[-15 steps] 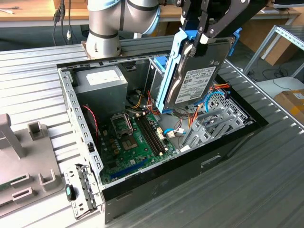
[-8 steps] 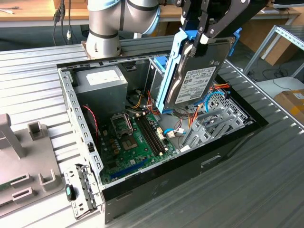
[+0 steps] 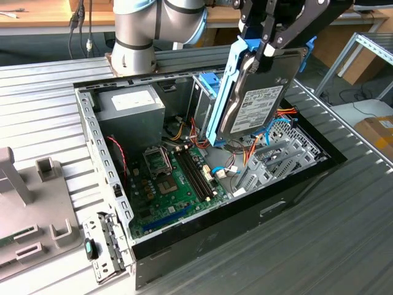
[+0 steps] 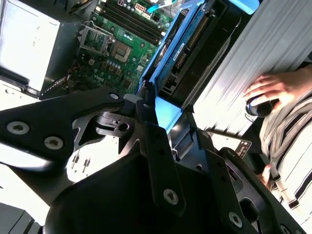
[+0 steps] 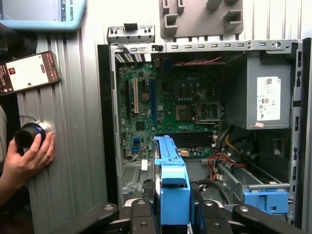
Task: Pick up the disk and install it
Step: 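Pick up the disk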
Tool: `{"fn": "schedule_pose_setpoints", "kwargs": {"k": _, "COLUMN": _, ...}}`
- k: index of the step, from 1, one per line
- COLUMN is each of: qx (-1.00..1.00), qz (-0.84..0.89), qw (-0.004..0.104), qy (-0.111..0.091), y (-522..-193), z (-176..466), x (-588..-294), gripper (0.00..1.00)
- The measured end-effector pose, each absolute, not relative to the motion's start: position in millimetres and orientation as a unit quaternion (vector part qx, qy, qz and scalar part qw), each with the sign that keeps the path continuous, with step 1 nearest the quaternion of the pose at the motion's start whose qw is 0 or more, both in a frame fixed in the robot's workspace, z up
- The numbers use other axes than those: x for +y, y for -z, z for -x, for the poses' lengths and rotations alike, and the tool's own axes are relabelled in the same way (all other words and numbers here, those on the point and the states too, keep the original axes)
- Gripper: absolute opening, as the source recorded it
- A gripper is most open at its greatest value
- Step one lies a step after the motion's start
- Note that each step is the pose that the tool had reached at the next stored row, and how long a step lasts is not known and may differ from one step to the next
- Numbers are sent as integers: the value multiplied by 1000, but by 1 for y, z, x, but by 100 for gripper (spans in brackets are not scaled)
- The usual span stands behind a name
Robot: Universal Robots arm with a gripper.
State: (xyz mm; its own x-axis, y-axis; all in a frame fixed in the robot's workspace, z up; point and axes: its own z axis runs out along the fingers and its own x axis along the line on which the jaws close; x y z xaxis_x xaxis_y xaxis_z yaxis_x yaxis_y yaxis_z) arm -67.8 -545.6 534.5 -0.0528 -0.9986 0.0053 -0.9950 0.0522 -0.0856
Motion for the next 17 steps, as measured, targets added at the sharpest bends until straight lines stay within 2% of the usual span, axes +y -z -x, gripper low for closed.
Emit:
{"fn": "schedule_pose_setpoints", "kwargs": {"k": 9, "qx": 725, "qz": 688, "qw": 28, "qy": 33, "y": -530, "z": 12, "x": -554, "gripper": 37}}
{"fn": "schedule_pose_setpoints", "kwargs": {"k": 17, "qx": 728, "qz": 684, "qw": 27, "qy": 33, "y": -526, "z": -3, "x": -558, "gripper": 37}}
